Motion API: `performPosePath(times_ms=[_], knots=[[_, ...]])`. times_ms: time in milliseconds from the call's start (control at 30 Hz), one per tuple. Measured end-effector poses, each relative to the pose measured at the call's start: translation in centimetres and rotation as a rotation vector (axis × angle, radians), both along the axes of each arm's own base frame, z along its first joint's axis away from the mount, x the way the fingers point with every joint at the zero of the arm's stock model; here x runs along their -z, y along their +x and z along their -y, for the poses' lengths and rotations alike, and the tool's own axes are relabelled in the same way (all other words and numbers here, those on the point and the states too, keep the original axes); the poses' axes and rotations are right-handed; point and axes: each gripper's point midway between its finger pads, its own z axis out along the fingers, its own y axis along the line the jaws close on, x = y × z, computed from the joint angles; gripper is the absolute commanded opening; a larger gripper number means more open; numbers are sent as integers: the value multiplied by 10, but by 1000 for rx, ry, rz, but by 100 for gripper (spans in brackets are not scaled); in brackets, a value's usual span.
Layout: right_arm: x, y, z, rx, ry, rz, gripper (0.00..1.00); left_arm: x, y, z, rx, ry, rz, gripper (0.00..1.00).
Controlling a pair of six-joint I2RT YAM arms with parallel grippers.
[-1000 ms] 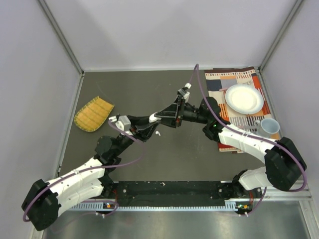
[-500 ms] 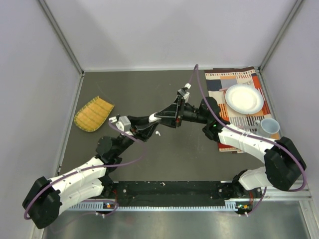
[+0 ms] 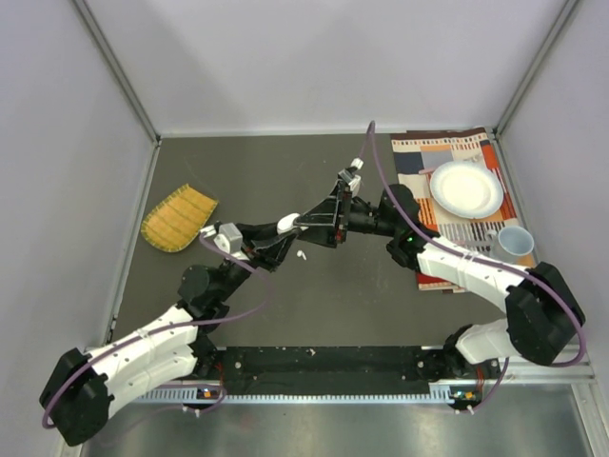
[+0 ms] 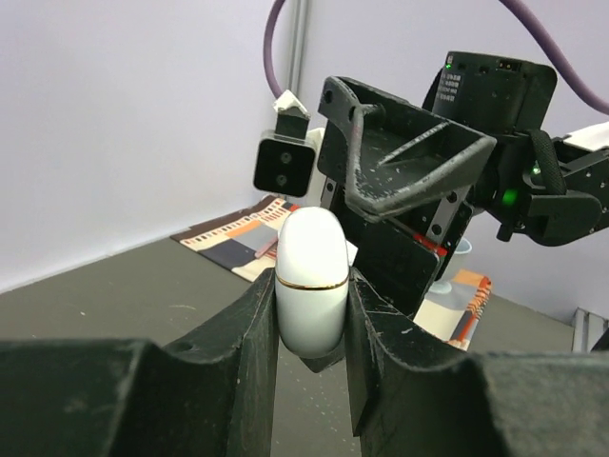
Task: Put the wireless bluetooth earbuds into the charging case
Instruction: Pass from the right arm to the left, then open the charging case.
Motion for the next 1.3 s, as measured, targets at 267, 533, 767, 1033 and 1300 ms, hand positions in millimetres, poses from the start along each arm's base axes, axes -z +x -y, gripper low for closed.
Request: performPosePath(times_ms=[267,533,767,1033,1300], knots=[[-20,-4,7,26,-86,200,82,-11,-10,-5,27,-43,10,0],[-68,-11,42,156,-225,621,82,-11,-32,8,171,-37,8,0],[-64,-18,63,188,-345,806,82,-30,-50,9,247,-66,111,0],[-30,-32,47,59,-421,826,82,-27,-59,20,323,-40,172,0],[-26,-37,43,26,-417,841,82,-25,-64,22,346,-24,194,0]])
